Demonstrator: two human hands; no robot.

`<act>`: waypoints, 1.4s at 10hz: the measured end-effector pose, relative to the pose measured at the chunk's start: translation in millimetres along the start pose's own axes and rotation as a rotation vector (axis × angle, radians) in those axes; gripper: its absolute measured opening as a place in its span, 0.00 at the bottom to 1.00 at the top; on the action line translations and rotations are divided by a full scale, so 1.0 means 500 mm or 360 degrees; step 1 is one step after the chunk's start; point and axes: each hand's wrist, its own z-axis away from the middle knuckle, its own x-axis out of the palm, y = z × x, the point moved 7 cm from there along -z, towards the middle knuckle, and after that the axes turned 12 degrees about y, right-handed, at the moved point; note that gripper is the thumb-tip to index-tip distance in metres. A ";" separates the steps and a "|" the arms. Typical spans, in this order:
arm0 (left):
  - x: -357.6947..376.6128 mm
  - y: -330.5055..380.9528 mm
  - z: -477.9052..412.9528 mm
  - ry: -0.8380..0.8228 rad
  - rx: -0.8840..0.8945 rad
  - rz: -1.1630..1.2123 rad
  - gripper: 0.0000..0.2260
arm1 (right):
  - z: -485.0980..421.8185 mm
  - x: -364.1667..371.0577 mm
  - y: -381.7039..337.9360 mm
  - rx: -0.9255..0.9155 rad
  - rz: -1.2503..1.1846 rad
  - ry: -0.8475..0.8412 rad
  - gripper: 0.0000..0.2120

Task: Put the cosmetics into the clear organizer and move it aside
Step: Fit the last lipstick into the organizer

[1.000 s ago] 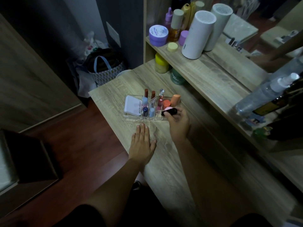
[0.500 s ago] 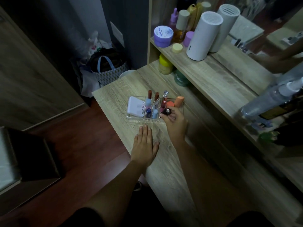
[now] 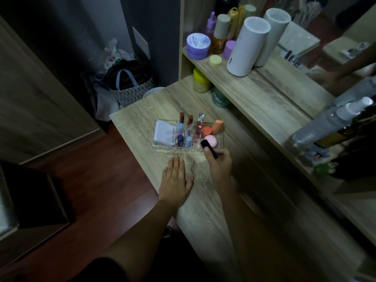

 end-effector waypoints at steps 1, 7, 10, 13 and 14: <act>-0.002 0.000 0.001 0.0002 -0.0005 0.0013 0.30 | 0.012 0.015 0.020 0.0282 -0.0255 -0.0113 0.09; -0.013 0.005 0.000 -0.0009 -0.0009 0.0042 0.31 | -0.013 0.052 -0.064 0.0029 0.0079 -0.0480 0.14; -0.009 0.002 -0.001 -0.0004 0.0000 0.0007 0.31 | -0.020 0.057 -0.055 -0.0359 0.0429 -0.0344 0.15; -0.004 -0.001 -0.002 0.0015 0.0001 -0.0013 0.31 | -0.017 0.076 -0.078 -0.0729 0.0627 -0.0321 0.14; -0.004 -0.001 -0.001 0.0024 -0.0002 -0.0013 0.31 | -0.017 0.079 -0.083 -0.0747 0.0669 -0.0328 0.15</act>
